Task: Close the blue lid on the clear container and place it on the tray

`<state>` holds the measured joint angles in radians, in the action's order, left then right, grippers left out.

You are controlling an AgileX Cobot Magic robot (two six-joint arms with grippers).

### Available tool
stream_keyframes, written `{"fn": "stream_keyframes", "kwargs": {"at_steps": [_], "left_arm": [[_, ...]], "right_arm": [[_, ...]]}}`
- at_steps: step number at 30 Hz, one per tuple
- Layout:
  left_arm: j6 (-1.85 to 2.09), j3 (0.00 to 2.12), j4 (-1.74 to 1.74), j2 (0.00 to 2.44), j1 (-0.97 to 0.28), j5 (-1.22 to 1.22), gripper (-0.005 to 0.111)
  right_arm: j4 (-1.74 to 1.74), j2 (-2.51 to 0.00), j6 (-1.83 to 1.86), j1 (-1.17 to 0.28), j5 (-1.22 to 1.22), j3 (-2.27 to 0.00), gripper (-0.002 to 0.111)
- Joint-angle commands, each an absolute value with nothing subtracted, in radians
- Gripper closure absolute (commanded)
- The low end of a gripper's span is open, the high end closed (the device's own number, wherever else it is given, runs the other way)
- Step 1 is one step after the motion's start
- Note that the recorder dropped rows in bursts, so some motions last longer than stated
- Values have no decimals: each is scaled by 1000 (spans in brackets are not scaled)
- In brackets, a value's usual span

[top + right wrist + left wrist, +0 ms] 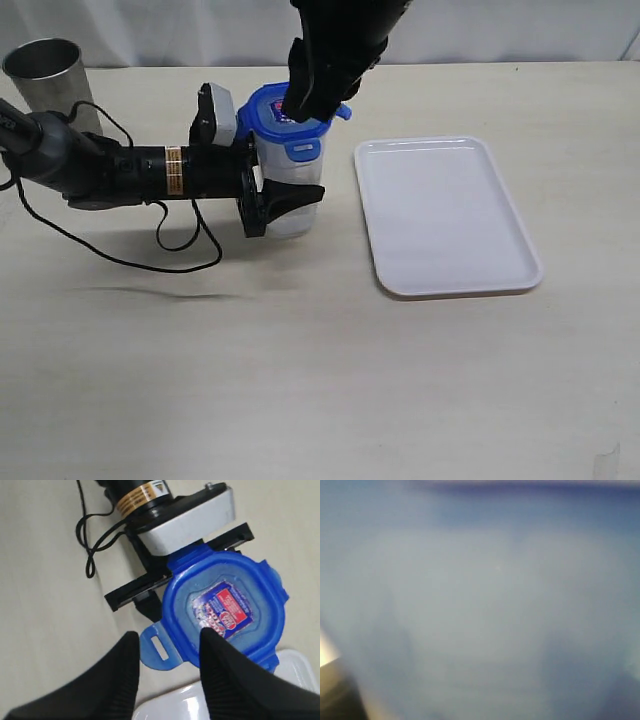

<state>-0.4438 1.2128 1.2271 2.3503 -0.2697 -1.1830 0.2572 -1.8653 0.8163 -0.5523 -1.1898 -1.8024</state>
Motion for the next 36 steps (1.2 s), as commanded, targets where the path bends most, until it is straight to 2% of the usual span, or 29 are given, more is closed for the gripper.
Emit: {"fn": "stream_keyframes", "kwargs": {"at_steps": [1,10,17,36], "left_arm": [[-454,1212,1251,2341,-267,-1221,107],[-454,1212,1264,2341,-267,-1221,107],[-454,1212,1262,2341,-267,-1221,107],[-454,1212,1264,2341,-267,-1221,107]], "right_arm": [[223,-1858,937,-573,-1210,-1802,70],[81,-1877,965,-626,-1221,-1763,70],[-116,-1877,890,-701,-1099,-1675,70],[-118,-1922,919,-701,-1026,-1625,70]]}}
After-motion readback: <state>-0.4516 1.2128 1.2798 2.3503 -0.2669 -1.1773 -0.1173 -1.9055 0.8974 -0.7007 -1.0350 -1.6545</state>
